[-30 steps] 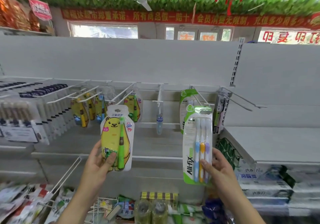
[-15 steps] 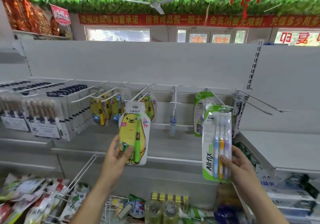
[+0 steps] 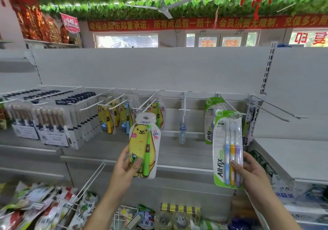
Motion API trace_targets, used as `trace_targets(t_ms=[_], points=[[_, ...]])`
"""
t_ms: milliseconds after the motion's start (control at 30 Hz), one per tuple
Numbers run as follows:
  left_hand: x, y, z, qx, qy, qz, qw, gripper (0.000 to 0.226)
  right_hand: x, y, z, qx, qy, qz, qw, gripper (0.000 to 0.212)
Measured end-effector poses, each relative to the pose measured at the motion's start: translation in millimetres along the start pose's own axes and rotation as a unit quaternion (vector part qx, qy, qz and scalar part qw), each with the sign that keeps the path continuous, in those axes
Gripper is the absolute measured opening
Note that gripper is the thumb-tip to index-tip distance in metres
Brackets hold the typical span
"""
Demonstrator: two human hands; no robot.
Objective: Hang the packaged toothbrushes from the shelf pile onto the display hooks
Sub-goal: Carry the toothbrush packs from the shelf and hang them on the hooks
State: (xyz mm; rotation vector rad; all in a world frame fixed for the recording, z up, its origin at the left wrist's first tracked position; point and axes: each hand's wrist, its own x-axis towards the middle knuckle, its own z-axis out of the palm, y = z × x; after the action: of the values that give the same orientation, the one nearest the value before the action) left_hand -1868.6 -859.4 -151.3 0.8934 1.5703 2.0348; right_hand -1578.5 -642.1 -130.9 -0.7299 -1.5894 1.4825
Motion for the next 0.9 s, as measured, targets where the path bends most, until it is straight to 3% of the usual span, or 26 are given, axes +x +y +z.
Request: trace_targets(t_ms=[100, 200, 233, 333, 467, 533, 633, 900], points=[[0.7, -3.4, -2.6, -0.012, 0.01, -0.011, 1.0, 0.054, -1.2, -3.3, 0.4, 0.0, 0.006, -0.002, 1.0, 0.11], [6.6, 0.1, -7.2, -0.011, 0.011, -0.006, 1.0, 0.084, -1.8, -4.2, 2.2, 0.013, 0.007, -0.005, 1.0, 0.075], [10.0, 0.6, -8.1, -0.004, 0.014, -0.001, 1.0, 0.081, -0.6, -3.2, 2.2, 0.015, 0.009, -0.002, 1.0, 0.074], [22.0, -2.3, -7.6, 0.012, 0.016, 0.009, 1.0, 0.063, 5.5, 3.6, 1.3, 0.004, 0.029, 0.007, 1.0, 0.108], [35.1, -3.9, -5.7, 0.045, 0.017, 0.011, 0.999, 0.058, 12.9, 6.0, 5.1, 0.004, 0.041, 0.005, 0.999, 0.111], [42.8, -5.4, -5.7, 0.057, 0.02, 0.015, 0.998, 0.054, 15.5, 5.9, 7.9, -0.007, 0.046, 0.002, 0.999, 0.1], [53.7, -9.3, -2.0, 0.075, 0.022, 0.019, 0.997, 0.053, 23.8, 7.2, 8.7, -0.021, 0.063, -0.01, 0.998, 0.049], [93.7, -21.0, 4.8, 0.14, 0.021, 0.022, 0.99, 0.062, 56.4, 26.5, 5.7, -0.048, 0.104, -0.033, 0.993, 0.055]])
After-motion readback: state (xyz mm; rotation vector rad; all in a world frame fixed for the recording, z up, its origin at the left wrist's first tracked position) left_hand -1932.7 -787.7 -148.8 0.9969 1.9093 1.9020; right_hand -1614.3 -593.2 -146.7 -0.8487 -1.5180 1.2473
